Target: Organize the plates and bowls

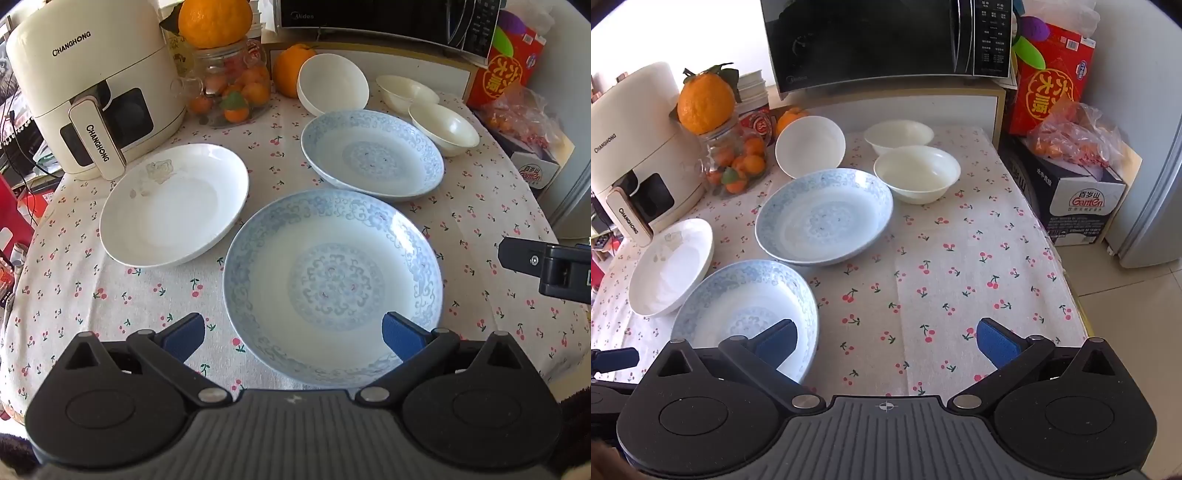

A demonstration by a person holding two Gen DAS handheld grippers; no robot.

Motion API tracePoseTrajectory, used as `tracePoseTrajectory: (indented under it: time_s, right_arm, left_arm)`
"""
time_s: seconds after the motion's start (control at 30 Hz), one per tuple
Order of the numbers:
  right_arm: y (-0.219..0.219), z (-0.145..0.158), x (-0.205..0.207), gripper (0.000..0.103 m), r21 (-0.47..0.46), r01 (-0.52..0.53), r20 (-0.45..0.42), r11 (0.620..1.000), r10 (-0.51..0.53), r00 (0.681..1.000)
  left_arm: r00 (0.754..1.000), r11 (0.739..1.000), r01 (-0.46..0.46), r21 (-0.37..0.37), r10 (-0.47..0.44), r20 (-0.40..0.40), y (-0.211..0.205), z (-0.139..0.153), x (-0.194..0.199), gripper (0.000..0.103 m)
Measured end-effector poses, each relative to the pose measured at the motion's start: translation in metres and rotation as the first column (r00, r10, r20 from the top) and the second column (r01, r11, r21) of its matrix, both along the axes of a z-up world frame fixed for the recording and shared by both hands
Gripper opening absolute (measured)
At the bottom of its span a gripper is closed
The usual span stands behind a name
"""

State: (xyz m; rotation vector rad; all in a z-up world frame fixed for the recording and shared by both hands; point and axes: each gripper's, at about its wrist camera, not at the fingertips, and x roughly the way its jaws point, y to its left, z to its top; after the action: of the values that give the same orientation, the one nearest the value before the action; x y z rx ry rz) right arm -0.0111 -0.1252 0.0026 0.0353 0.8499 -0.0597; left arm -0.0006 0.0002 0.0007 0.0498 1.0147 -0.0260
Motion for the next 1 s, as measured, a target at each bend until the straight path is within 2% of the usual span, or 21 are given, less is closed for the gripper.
tracePoseTrajectory:
  time_s: [0.17, 0.2, 0.57, 1.0]
  right_arm:
    - [0.0082, 0.0004, -0.0049, 0.103, -0.03, -0.011, 0.014, 1.0, 0.011, 1.0]
    - [0.0007, -0.0022, 0.0003, 0.103, 0.013, 0.001, -0.017, 1.0, 0.0, 1.0]
    - [0.0059, -0.0041, 0.001, 0.103, 0.009, -0.015, -0.024, 1.0, 0.015, 1.0]
    - [0.0064, -0.0047, 0.0002, 0.103, 0.012, -0.023, -0.028, 1.0, 0.023, 0.999]
  left_arm:
    - [1.0, 1.0, -0.005, 0.003, 0.005, -0.005, -0.0022, 0.0047, 0.0035, 0.103]
    - [1.0, 1.0, -0.007, 0.001, 0.007, -0.004, -0.0011, 0.0064, 0.0031, 0.103]
    - [0.999, 1.0, -0.018, -0.005, 0.018, 0.036, 0.0057, 0.008, -0.0005, 0.103]
    - [0.999, 1.0, -0.018, 0.0, 0.018, 0.041, 0.0036, 0.0083, -0.0003, 0.103]
